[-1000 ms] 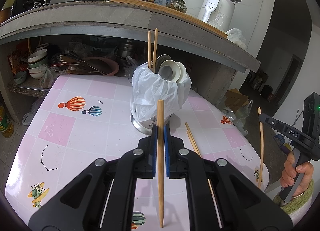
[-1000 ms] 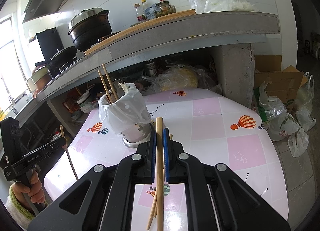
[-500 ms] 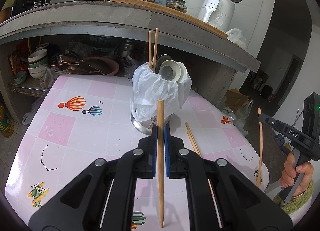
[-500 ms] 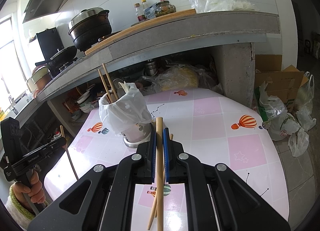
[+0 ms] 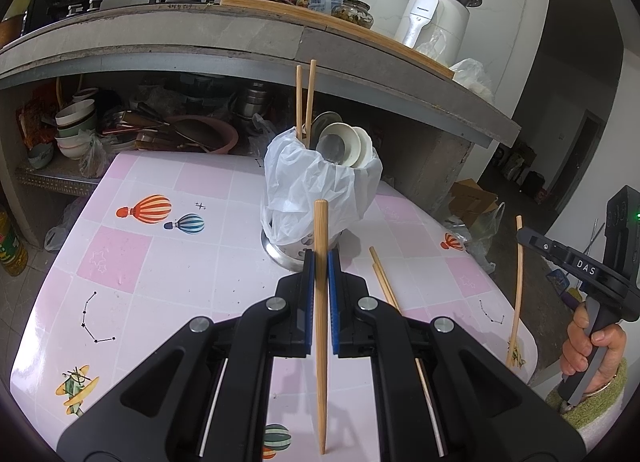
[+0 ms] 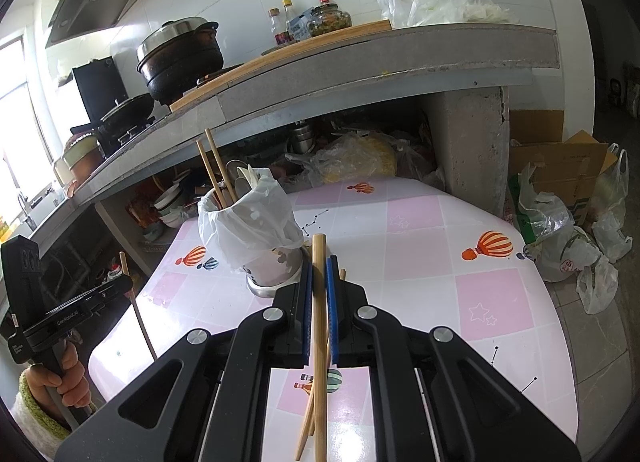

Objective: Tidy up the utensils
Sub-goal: 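Hold both chopsticks upright above the table with both tools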

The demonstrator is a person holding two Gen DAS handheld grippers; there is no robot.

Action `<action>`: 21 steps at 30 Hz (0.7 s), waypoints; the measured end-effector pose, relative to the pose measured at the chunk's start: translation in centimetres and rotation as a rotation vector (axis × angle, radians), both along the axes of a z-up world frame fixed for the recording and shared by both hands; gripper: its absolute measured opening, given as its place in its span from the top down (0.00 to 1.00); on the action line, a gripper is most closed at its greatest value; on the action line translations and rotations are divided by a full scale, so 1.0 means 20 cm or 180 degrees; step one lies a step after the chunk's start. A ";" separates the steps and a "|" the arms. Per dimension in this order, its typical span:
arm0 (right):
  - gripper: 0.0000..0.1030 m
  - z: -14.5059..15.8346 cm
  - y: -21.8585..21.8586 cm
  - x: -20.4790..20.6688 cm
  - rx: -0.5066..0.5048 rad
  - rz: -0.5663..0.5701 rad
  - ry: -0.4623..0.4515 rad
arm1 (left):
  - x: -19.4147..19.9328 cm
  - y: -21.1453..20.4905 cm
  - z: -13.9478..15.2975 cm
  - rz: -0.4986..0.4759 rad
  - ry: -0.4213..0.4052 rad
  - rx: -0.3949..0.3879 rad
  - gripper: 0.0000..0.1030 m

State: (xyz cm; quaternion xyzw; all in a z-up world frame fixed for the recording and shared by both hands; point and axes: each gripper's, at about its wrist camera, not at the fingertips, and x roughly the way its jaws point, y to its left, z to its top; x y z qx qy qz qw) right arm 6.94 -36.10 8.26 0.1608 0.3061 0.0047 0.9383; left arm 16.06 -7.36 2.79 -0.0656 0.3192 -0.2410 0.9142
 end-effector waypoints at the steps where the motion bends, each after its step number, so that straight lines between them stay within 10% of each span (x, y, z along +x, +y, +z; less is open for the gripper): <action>1: 0.93 0.00 0.00 0.00 -0.0001 0.0000 -0.0006 | 0.00 0.00 0.00 -0.0002 -0.0010 0.0000 0.95; 21: 0.93 0.03 -0.02 -0.03 0.0059 0.0005 -0.0076 | -0.02 -0.01 0.03 -0.0017 -0.0060 -0.0012 0.95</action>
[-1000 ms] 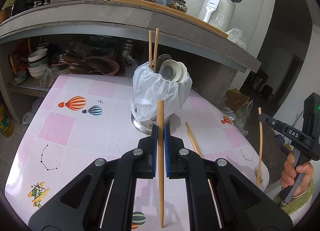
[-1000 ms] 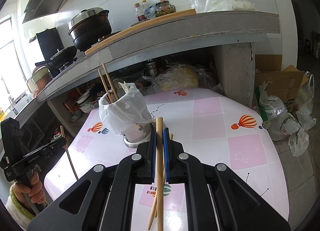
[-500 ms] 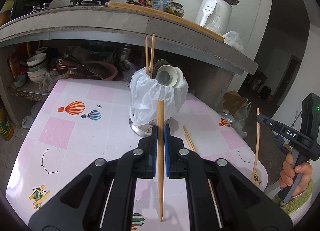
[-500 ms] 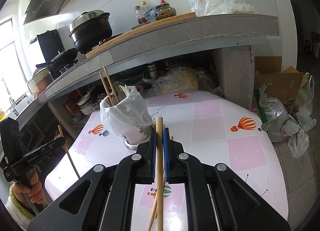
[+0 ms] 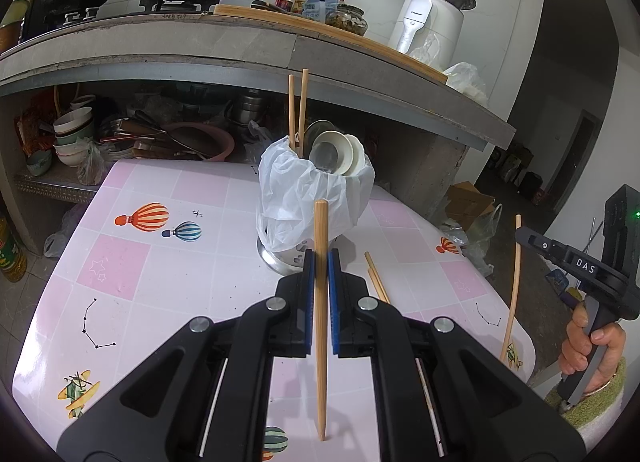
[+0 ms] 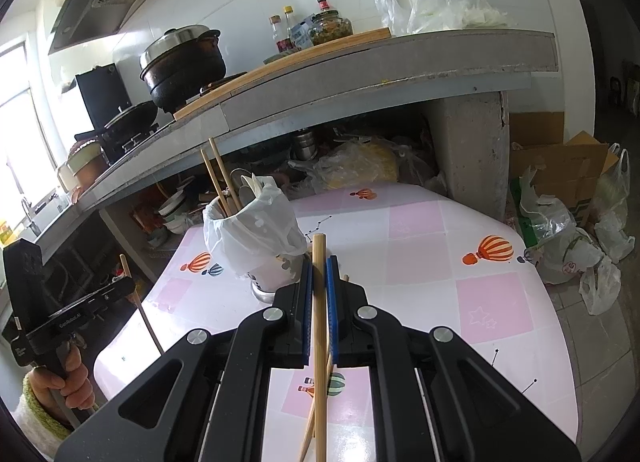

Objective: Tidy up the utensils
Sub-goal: 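Hold both chopsticks upright above the table with both tools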

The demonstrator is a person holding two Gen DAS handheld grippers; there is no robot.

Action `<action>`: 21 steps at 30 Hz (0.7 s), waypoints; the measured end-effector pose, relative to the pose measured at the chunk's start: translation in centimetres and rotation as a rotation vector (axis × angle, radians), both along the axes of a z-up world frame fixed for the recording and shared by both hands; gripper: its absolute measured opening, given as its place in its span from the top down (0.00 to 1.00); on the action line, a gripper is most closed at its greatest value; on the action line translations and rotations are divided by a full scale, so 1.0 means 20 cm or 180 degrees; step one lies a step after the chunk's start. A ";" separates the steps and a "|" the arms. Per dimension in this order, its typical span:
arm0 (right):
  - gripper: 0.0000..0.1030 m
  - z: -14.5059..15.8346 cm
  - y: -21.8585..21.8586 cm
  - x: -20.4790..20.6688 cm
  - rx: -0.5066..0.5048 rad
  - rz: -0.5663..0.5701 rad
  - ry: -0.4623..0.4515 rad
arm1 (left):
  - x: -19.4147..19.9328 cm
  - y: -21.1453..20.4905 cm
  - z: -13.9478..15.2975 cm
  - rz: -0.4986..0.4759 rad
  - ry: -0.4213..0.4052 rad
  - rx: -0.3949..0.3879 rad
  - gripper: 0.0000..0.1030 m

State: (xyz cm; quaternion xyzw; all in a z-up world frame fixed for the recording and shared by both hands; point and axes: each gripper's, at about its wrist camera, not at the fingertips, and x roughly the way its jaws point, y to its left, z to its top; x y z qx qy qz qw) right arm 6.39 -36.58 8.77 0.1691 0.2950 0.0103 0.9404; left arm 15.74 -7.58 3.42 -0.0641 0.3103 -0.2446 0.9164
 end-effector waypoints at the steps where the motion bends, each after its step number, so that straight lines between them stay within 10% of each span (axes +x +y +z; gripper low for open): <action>1: 0.93 0.00 0.00 0.00 0.0003 0.0000 -0.0007 | 0.00 0.00 0.00 -0.0001 -0.0001 0.0000 0.95; 21: 0.93 0.02 -0.01 -0.01 0.0045 0.0016 -0.0053 | 0.00 0.00 -0.01 0.0005 0.0016 0.0000 0.95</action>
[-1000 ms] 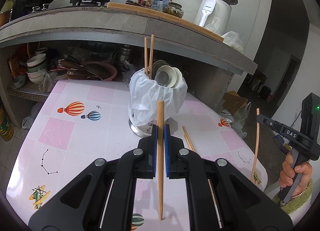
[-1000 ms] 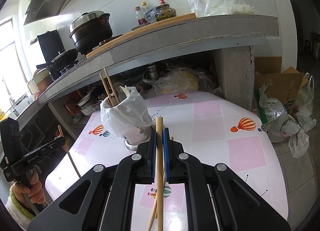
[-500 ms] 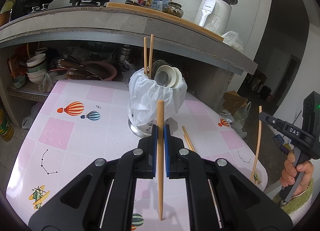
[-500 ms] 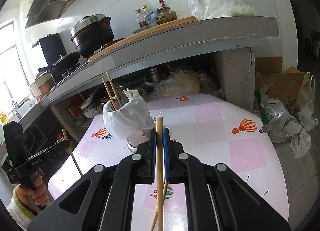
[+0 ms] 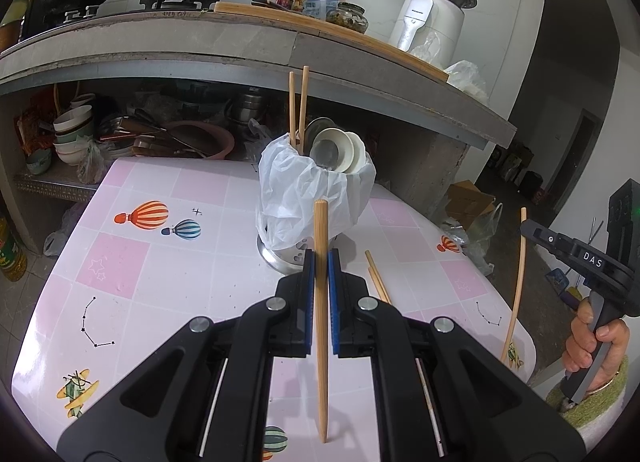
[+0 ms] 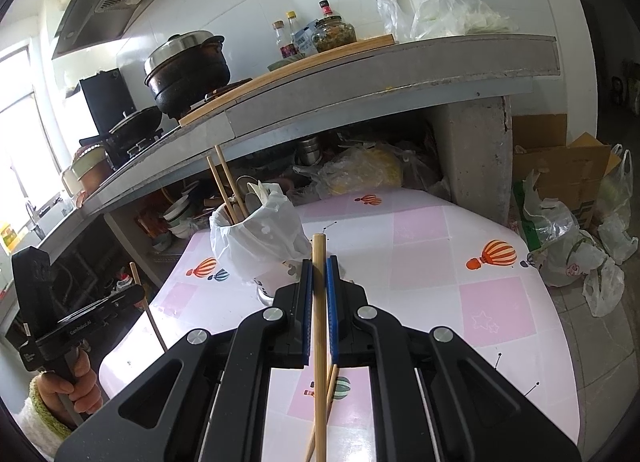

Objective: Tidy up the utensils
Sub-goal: 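Hold both chopsticks upright above the table with both tools, then carry the left tool's chopstick over the bagged holder and lower it in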

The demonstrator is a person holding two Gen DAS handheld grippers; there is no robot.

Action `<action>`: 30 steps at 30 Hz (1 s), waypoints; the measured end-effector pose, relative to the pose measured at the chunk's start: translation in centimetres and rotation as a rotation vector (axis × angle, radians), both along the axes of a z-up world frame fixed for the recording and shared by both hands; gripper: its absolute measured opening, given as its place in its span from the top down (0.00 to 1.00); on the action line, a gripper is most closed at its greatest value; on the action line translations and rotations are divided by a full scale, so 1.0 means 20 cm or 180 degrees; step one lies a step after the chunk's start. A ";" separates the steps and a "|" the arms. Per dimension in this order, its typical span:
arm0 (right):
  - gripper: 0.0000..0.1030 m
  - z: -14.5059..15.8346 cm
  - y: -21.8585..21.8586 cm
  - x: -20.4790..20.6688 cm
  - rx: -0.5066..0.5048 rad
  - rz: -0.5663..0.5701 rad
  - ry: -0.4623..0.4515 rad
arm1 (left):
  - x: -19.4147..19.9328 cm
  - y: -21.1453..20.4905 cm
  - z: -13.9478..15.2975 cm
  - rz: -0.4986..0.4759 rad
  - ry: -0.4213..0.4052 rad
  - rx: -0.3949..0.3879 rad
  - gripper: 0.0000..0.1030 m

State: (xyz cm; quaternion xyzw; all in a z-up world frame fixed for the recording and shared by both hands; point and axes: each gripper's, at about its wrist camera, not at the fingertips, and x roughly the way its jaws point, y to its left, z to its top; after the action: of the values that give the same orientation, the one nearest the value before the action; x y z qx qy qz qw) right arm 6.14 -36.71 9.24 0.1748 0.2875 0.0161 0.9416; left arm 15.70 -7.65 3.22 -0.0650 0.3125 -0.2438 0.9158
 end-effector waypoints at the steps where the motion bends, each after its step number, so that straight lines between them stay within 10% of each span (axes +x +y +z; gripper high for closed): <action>1: 0.93 0.00 0.00 0.00 0.0001 0.0001 -0.0001 | 0.00 0.00 0.00 0.0002 0.0001 -0.0002 0.95; 16: 0.93 0.02 0.00 0.01 0.0032 0.0033 -0.0048 | 0.01 0.01 0.06 0.0002 -0.0107 -0.0011 0.95; 30: 0.93 0.00 -0.04 0.03 0.0090 0.0021 -0.0065 | 0.18 -0.04 0.59 -0.0048 -0.0832 -0.0231 0.95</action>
State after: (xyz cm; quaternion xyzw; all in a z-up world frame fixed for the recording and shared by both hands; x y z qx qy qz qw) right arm 6.75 -37.57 9.26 0.1870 0.2781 0.0251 0.9418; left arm 19.26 -8.54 14.92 -0.0634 0.1821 -0.2682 0.9439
